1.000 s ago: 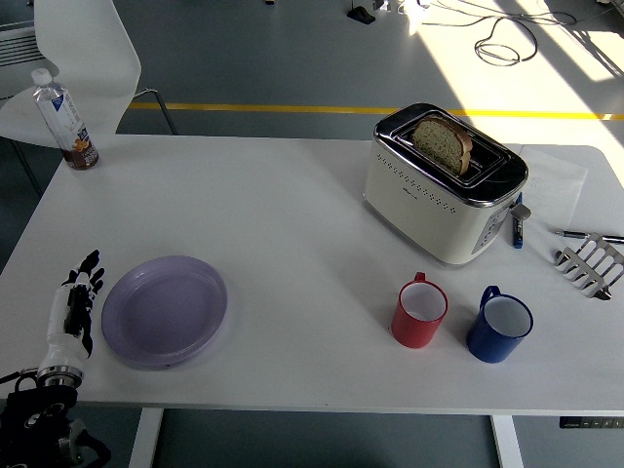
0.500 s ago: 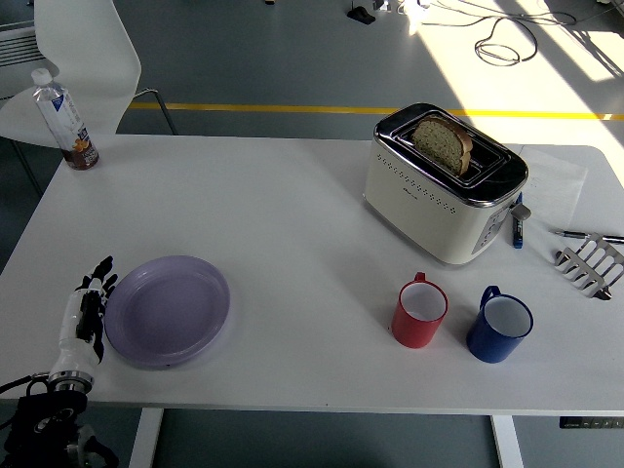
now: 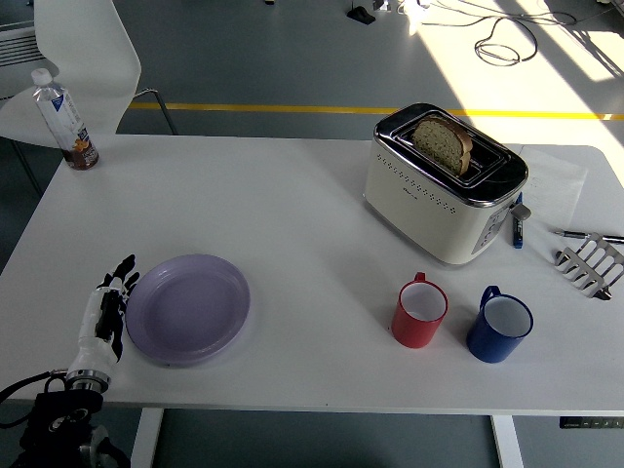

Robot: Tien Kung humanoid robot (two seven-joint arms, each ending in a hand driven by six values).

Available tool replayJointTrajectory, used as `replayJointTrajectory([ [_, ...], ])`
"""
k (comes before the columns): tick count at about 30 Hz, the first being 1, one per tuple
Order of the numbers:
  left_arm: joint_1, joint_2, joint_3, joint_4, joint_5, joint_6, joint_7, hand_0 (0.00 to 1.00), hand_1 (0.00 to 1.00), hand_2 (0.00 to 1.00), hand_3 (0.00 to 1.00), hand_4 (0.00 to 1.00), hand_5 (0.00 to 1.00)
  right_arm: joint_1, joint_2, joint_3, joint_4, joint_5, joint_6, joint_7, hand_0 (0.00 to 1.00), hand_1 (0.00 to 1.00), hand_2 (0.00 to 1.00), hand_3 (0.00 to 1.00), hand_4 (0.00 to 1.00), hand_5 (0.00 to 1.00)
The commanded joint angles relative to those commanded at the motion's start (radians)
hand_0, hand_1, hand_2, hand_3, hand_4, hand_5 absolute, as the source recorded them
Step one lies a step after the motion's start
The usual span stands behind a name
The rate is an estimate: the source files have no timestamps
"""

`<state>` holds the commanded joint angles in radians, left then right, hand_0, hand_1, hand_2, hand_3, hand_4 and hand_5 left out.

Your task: Push plate across desktop,pick up the break from the machine,place the break in the plate

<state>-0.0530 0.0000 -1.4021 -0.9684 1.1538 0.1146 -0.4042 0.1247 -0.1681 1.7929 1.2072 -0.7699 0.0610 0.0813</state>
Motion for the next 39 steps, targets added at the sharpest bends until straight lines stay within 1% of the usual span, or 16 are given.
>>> replayJointTrajectory([
  [8,0.006,0.000,0.059,-0.011,-0.022,0.001,-0.004,0.910,0.927,0.971,0.900,0.537,0.998,-0.003,-0.001,-0.009,-0.001,0.002,-0.001,0.000,0.772,0.732,0.729,0.733,0.556,0.730],
  [13,-0.001,0.001,0.097,-0.016,-0.035,-0.002,-0.008,0.905,0.926,0.970,0.894,0.534,0.998,-0.002,0.000,-0.019,-0.003,0.003,0.000,0.001,0.772,0.731,0.728,0.733,0.556,0.729],
  [23,-0.005,0.008,0.133,-0.030,-0.061,-0.007,-0.011,0.903,0.924,0.968,0.893,0.532,0.998,0.002,0.002,-0.025,-0.004,0.003,-0.001,0.001,0.772,0.731,0.727,0.733,0.557,0.729],
  [32,-0.013,0.012,0.190,-0.035,-0.094,-0.016,-0.011,0.895,0.919,0.964,0.886,0.525,0.998,0.003,0.002,-0.023,-0.004,0.003,-0.001,0.001,0.770,0.731,0.727,0.733,0.558,0.732],
  [39,-0.021,0.017,0.218,-0.040,-0.114,-0.025,-0.014,0.891,0.914,0.963,0.882,0.525,0.998,0.004,0.003,-0.023,-0.004,0.003,-0.001,0.001,0.770,0.730,0.727,0.732,0.558,0.731],
])
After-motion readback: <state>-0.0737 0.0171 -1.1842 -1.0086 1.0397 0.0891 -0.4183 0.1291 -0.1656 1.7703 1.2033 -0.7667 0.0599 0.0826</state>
